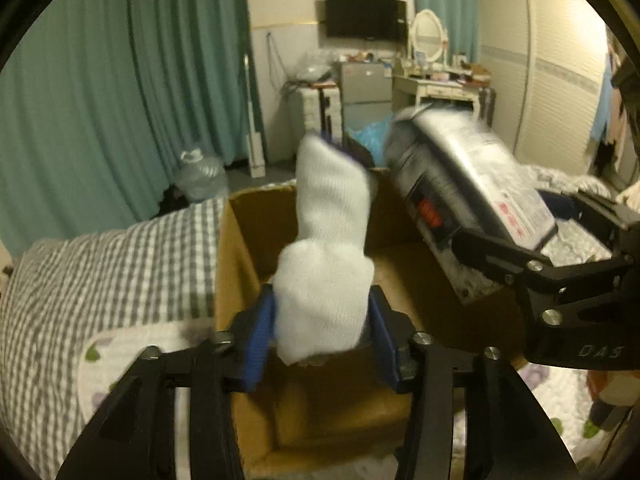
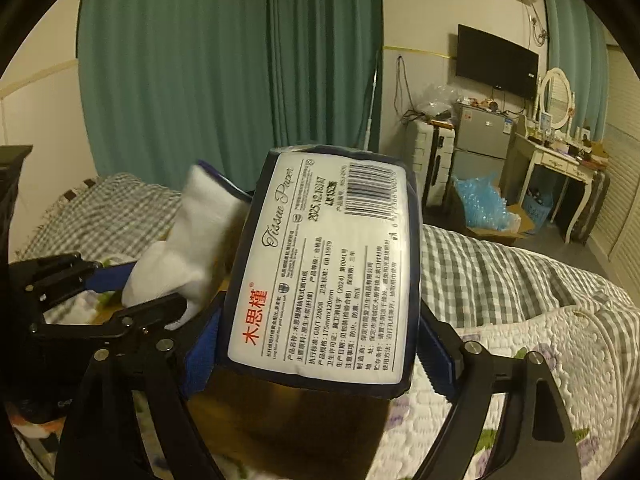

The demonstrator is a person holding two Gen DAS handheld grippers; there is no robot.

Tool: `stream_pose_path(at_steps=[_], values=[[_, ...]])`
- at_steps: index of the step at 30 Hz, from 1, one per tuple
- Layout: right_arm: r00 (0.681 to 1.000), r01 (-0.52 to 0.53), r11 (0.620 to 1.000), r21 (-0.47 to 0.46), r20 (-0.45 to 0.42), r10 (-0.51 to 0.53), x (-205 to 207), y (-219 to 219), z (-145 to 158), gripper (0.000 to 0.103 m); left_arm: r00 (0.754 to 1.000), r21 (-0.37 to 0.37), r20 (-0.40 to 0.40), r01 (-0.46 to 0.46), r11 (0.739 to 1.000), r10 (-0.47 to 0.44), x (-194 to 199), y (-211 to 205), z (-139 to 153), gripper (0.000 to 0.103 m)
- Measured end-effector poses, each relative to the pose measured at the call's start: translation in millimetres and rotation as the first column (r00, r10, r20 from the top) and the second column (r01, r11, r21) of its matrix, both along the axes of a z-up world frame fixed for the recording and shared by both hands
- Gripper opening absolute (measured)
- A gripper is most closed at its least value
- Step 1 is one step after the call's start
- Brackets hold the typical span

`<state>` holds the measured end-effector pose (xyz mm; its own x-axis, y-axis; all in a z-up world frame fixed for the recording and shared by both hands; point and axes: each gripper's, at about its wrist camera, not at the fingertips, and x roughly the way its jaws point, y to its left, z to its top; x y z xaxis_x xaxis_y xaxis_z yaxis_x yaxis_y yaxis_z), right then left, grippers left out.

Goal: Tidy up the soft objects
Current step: 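Carry the sock and tissue pack into the cardboard box and release both, then grasp the white cloth bundle with the left tool while the right tool grasps the lace cloth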

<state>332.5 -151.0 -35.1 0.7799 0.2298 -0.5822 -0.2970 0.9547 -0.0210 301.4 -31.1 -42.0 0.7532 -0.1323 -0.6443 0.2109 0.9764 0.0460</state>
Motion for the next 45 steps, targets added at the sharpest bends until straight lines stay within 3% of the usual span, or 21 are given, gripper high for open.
stream_pose_path(at_steps=[2,6,12,16,18,24,28,33,38,40,45], values=[[1.0,0.009,1.0,0.025,0.01,-0.01,-1.3,-6.2,-3.5,0.096,1.0,0.022,0.01,0.014,1.0,-0.015,3.6,-4.9,-6.4,0.084],[0.999,0.044,0.998,0.041,0.014,-0.044,-16.2,-18.5,10.6,0.097,0.998,0.068,0.06,0.0,0.998,-0.004,-4.1,-10.7,-4.6,0.085],[0.996,0.056,0.998,0.038,0.068,-0.058,-86.5,-27.3,70.9,0.097,0.998,0.013,0.065,-0.012,1.0,0.011,-41.1,2.2,31.7,0.085],[0.988,0.081,0.996,-0.022,0.131,-0.077,-147.8,-22.2,116.8,0.098,0.989,0.027,0.15,-0.014,1.0,0.01,-94.9,6.7,80.2,0.086],[0.984,0.095,0.994,-0.047,0.153,-0.087,-172.4,-21.2,133.8,0.099,0.982,0.015,0.187,-0.017,1.0,0.014,-125.5,11.0,104.0,0.091],[0.984,0.047,0.996,-0.072,0.173,-0.034,-240.3,-15.9,154.0,0.099,0.974,-0.013,0.215,-0.062,0.998,0.063,-193.0,25.3,122.6,0.092],[0.986,0.028,0.998,-0.05,0.167,-0.02,-268.1,-22.2,137.6,0.1,0.983,-0.052,0.145,-0.104,0.993,0.111,-211.9,32.2,97.5,0.091],[0.996,0.033,0.999,0.035,0.076,-0.035,-269.9,-34.6,78.6,0.101,0.983,-0.061,0.08,-0.163,0.985,0.167,-231.0,37.1,44.1,0.091],[0.999,0.034,0.999,0.033,-0.011,-0.034,-244.5,-34.9,14.0,0.101,0.991,-0.115,-0.038,-0.129,0.985,0.126,-225.8,27.8,-16.7,0.09],[0.998,0.039,0.998,0.047,-0.054,-0.036,-235.3,-34.9,-8.1,0.101,0.99,-0.099,-0.087,-0.12,0.988,0.112,-218.6,18.8,-38.6,0.09],[0.991,0.048,0.998,0.039,-0.129,-0.043,-216.0,-31.6,-53.0,0.101,0.99,-0.039,-0.122,-0.081,0.996,0.076,-208.7,-1.2,-72.5,0.089]])
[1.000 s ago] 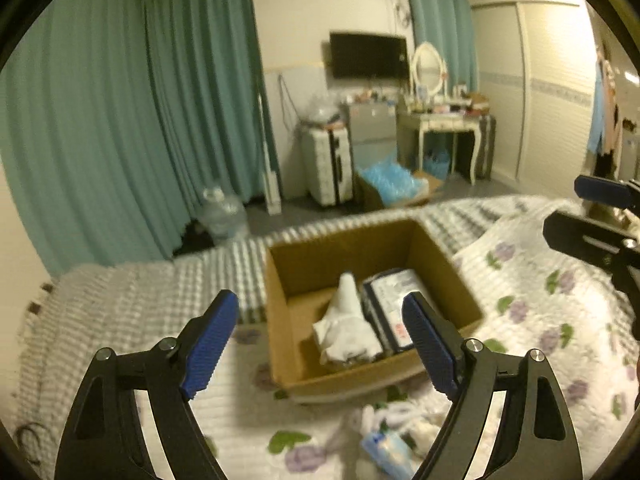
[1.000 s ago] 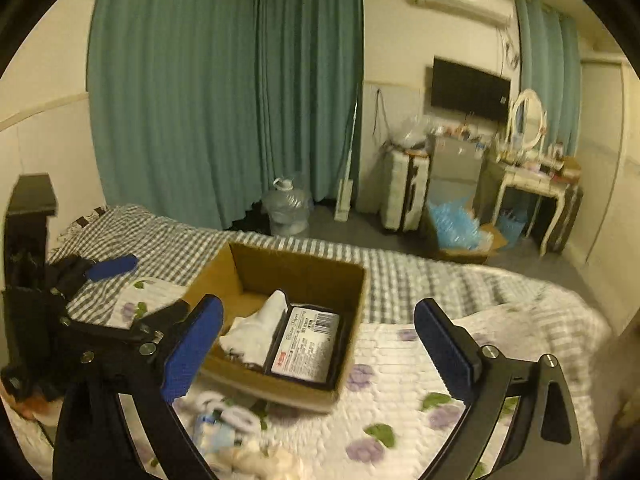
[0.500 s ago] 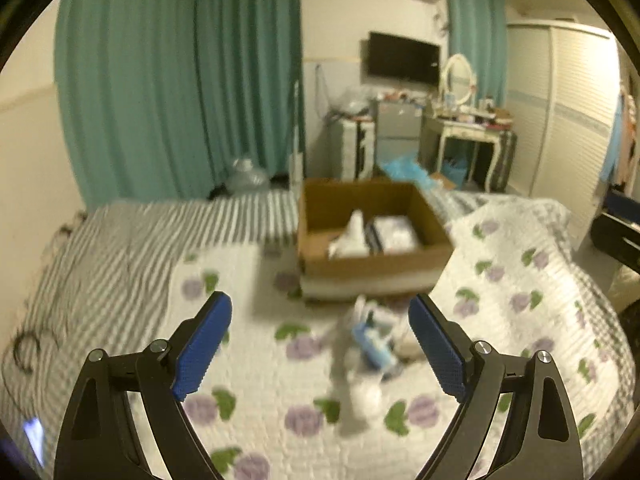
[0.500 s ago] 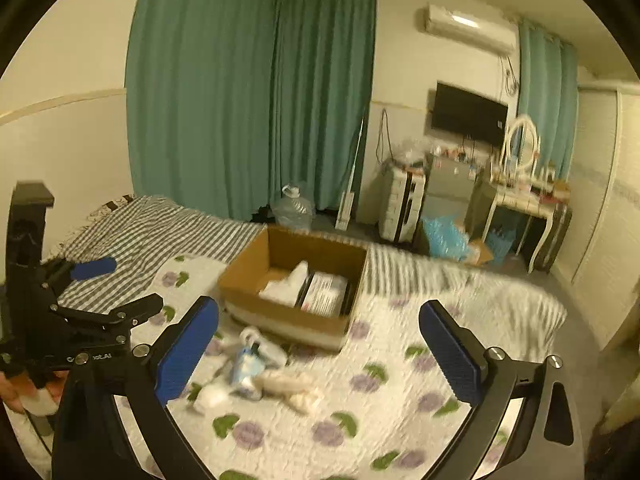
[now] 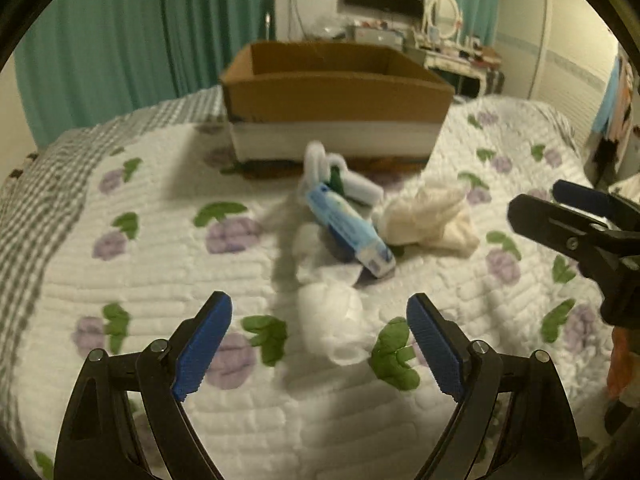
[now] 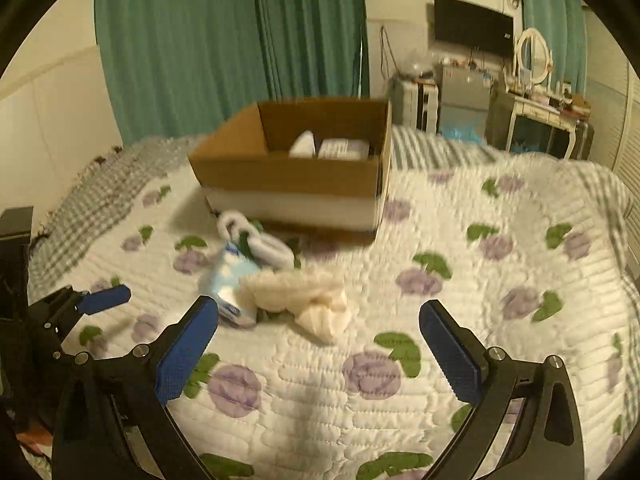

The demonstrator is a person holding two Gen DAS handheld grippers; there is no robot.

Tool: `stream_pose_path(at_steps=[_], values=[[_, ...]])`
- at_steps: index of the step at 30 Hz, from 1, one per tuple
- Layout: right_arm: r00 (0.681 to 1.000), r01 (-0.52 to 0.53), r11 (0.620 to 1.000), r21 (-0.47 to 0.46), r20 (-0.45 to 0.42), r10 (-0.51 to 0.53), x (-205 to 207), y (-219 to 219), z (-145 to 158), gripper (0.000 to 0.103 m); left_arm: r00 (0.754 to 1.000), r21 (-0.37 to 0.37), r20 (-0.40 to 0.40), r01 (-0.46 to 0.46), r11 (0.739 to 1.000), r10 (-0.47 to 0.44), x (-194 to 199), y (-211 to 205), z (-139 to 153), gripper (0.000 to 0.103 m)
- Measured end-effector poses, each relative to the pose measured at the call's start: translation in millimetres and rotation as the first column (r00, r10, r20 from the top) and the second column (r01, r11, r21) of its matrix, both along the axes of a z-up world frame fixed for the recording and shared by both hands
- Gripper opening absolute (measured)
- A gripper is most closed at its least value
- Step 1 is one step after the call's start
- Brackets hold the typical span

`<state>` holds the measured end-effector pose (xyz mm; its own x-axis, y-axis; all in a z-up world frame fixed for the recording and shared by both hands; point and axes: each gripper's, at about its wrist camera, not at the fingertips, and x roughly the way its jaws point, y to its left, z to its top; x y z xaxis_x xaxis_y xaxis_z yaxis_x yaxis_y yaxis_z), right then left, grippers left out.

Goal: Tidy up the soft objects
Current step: 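Grasp the white cloth bundle with the left tool while the right tool grasps the lace cloth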

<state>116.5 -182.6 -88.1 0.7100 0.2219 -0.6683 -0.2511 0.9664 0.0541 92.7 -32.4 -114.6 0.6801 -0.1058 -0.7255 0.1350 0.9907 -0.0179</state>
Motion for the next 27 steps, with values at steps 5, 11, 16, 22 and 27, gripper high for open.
stream_pose_path(at_steps=[5,11,16,22,27], values=[[0.999,0.001,1.0,0.003,-0.036,-0.001,12.9,0.8,-14.9,0.101,0.998,0.0,-0.023,0.052,0.999,-0.051,9.3,-6.9,-16.8,0.04],[0.998,0.012,1.0,0.009,-0.058,-0.011,23.9,6.0,-24.9,0.101,0.995,-0.044,-0.039,0.085,0.995,-0.087,12.2,3.6,-22.9,0.03],[0.998,0.017,1.0,0.023,-0.057,-0.016,39.1,16.2,-22.8,0.101,0.997,-0.037,0.032,0.064,0.997,-0.063,1.2,27.0,-3.7,0.03],[0.994,0.048,0.998,0.035,-0.099,-0.044,67.2,27.3,-37.0,0.101,1.0,-0.024,0.025,0.005,1.0,-0.004,20.1,54.1,-7.2,0.03],[0.978,0.041,0.999,0.004,-0.206,-0.039,77.9,30.6,-69.7,0.094,1.0,-0.052,-0.011,-0.017,0.998,0.017,24.3,63.3,-22.5,0.03]])
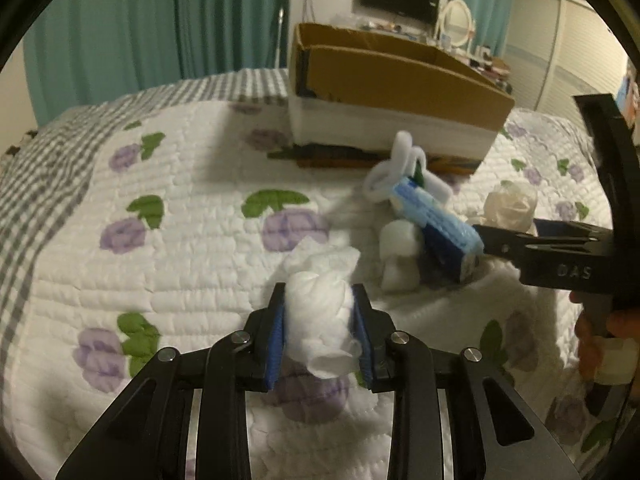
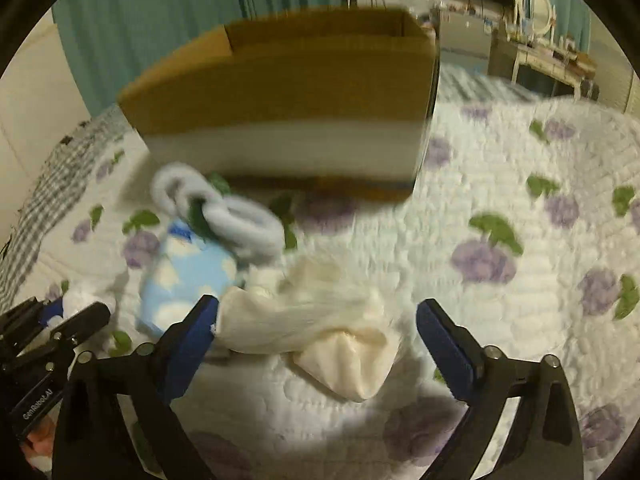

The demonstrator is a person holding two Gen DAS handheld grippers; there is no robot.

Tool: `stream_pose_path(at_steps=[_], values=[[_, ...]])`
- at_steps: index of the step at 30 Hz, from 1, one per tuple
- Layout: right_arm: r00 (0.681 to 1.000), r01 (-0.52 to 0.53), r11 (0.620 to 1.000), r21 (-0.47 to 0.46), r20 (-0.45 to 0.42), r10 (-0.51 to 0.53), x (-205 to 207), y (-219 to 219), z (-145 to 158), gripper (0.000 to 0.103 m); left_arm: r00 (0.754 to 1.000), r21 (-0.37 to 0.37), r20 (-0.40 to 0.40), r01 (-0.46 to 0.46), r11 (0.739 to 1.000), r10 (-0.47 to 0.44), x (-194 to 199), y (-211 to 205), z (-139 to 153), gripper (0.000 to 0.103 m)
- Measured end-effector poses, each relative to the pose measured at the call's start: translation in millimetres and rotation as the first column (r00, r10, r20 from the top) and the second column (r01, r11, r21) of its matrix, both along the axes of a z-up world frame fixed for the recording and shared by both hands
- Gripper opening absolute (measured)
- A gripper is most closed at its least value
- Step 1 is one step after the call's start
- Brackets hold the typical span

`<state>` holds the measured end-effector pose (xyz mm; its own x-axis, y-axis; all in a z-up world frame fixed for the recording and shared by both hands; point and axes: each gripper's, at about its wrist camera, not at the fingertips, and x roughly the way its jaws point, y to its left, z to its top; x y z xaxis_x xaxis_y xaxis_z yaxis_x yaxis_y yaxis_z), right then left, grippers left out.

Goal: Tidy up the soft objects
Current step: 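Grasp the white cloth bundle with the left tool while the right tool grasps the lace cloth, then carry the cloth bundle and lace cloth into the box and release both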

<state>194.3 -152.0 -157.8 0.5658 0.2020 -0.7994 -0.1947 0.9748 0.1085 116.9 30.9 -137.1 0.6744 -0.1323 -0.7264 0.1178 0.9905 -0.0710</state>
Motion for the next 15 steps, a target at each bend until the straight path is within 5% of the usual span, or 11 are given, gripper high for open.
stream_pose_path(at_steps=[2,6,9,15], values=[[1.0,-0.005,1.0,0.009,-0.015,0.005,1.4,0.9,-3.8,0.083,1.0,0.007,-0.003,0.015,1.0,-0.015,-1.8,-3.5,-4.1,0.03],[1.0,-0.03,0.999,0.016,-0.002,0.03,-3.3,5.6,-1.6,0.043,0.999,0.019,-0.011,0.031,0.999,-0.03,-0.8,-6.1,-8.0,0.03],[1.0,-0.021,0.999,0.028,0.023,0.021,-13.3,6.0,4.0,0.028,1.0,0.009,-0.017,0.025,1.0,-0.025,-1.8,-3.1,-9.0,0.03],[0.997,-0.029,0.997,0.069,0.075,0.024,-40.4,1.2,22.1,0.02,1.0,0.011,-0.001,0.019,1.0,-0.019,-12.8,-3.0,-3.4,0.03]])
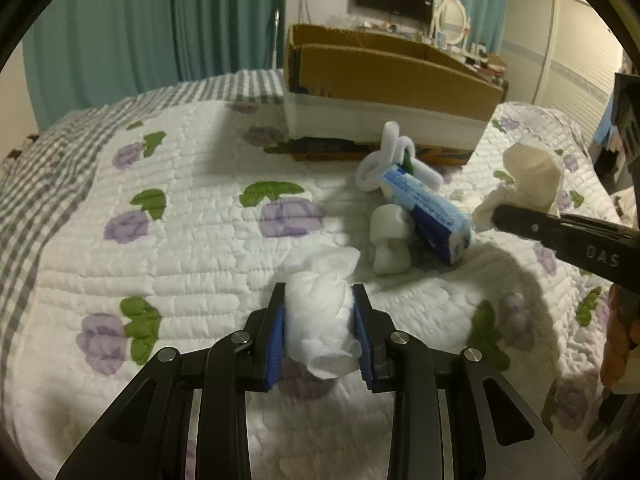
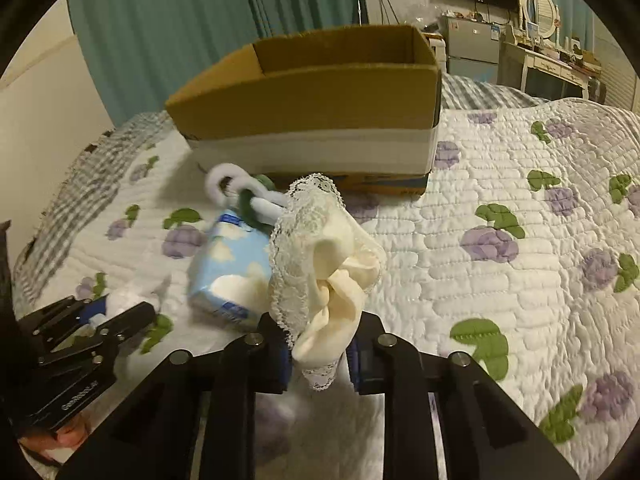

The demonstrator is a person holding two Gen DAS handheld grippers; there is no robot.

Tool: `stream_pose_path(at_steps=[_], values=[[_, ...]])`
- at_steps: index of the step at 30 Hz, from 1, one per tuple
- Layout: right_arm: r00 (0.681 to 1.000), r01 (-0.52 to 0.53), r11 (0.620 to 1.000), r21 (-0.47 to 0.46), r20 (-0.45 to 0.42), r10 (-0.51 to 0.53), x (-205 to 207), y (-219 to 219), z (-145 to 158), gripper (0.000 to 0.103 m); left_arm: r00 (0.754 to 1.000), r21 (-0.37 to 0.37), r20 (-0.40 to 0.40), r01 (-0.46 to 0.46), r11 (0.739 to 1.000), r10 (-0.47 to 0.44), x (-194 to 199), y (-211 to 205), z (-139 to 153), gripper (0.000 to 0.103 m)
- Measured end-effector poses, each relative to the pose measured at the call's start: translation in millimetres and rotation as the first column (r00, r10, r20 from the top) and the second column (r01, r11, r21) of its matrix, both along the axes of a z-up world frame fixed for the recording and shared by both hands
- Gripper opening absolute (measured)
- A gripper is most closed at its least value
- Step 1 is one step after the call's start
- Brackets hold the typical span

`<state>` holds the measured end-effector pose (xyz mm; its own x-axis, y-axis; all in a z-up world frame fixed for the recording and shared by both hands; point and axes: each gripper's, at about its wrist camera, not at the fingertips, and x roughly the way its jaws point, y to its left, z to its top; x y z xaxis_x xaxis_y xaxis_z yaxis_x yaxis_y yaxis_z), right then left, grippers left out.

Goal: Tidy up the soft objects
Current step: 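Carry the cloth bundle and lace cloth into the box and release both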

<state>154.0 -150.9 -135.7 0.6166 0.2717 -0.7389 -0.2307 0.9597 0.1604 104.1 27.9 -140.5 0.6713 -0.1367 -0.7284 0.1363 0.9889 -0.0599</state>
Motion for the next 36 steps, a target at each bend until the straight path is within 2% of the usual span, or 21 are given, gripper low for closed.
stream_pose_path(at_steps=[7,13,18,24,27,30,33,36], values=[[0.998,-0.011,0.999,0.052,0.06,0.008,-30.6,-10.4,32.8,0.019,1.0,-0.007,0.021,-0.017,1.0,0.017,-19.8,-1.7,24.4,0.03],[0.988,-0.034,0.996,0.085,0.156,0.021,-43.0,-25.3,87.0,0.019,0.996,0.009,0.09,0.007,1.0,-0.008,-28.6,-14.5,64.7,0.03],[0.973,-0.06,0.997,0.051,0.225,0.048,-29.7,-30.5,128.1,0.019,0.986,0.021,0.16,0.048,0.999,-0.051,-12.7,-32.0,108.2,0.03],[0.96,-0.092,0.996,-0.007,0.264,0.09,24.4,-24.0,160.8,0.019,0.976,0.045,0.203,0.077,0.996,-0.084,42.2,-48.5,159.6,0.03],[0.955,-0.107,0.994,-0.032,0.275,0.111,55.9,-15.3,165.1,0.019,0.969,0.109,0.228,0.072,0.991,-0.095,82.0,-57.6,172.3,0.03],[0.959,-0.109,0.994,-0.018,0.263,0.11,96.9,-8.6,156.4,0.019,0.965,0.142,0.237,0.078,0.987,-0.111,114.2,-63.7,168.6,0.031],[0.968,-0.104,0.995,-0.002,0.23,0.102,131.9,-5.3,139.6,0.019,0.966,0.16,0.234,0.074,0.984,-0.11,148.1,-67.0,153.8,0.032],[0.977,-0.091,0.996,-0.003,0.192,0.09,164.0,-4.9,116.8,0.019,0.968,0.145,0.222,0.085,0.986,-0.117,175.3,-65.2,130.6,0.033]])
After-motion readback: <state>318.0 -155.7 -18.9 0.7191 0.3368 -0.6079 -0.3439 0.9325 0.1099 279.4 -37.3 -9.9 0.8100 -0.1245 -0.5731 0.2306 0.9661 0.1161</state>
